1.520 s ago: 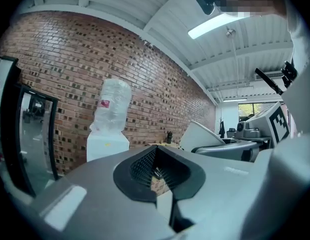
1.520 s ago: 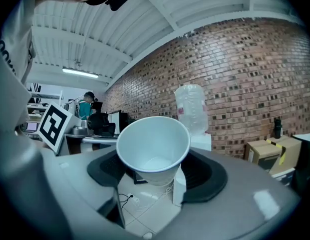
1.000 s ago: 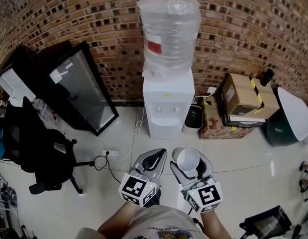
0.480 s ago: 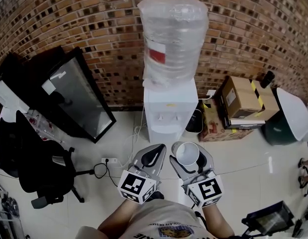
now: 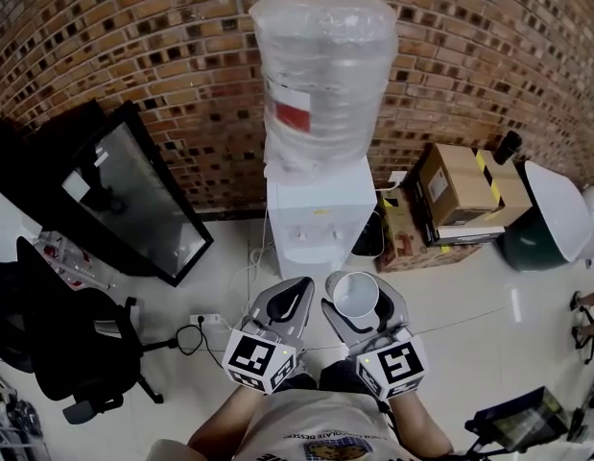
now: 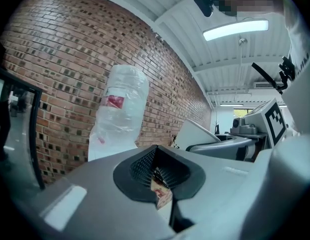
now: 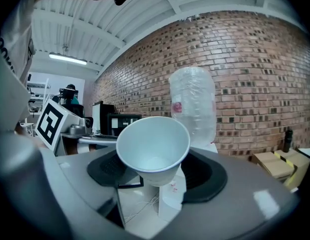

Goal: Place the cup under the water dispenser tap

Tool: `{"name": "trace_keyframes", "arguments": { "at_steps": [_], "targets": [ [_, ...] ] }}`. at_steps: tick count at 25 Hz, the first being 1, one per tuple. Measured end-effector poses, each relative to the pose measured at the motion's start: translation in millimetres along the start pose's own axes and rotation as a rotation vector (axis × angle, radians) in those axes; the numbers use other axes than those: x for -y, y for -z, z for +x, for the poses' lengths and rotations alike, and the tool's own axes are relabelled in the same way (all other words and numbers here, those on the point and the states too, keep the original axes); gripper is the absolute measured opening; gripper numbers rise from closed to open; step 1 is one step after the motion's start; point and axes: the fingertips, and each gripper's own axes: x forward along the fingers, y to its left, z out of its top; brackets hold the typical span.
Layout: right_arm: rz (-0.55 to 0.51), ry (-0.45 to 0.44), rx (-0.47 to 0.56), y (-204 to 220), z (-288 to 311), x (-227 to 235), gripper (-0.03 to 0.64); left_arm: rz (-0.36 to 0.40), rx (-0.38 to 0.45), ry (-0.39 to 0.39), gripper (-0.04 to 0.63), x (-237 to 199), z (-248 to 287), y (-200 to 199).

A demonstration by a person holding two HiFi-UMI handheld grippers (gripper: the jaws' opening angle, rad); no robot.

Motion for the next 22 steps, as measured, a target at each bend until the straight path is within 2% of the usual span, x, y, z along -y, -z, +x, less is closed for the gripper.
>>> {"name": "trace_keyframes", "arguments": {
  "at_steps": [7, 14, 22],
  "targets": [
    [0.017, -0.017, -0.013, 8.6, 9.4, 14.2, 0.333, -0.005, -0.023, -0.005, 0.0, -0.2, 15.7, 11.8],
    [0.019, -0.061, -0.027, 18.7, 20.4, 35.7, 0.333, -0.004, -0.013, -0.044, 0.0, -1.6, 39.8, 15.0],
    [0.01, -0.08, -0.073, 43.0, 37.6, 60.0, 0.333, -0.005, -0.029, -0.057, 0.0, -12.7, 64.6, 31.6]
  ]
}}
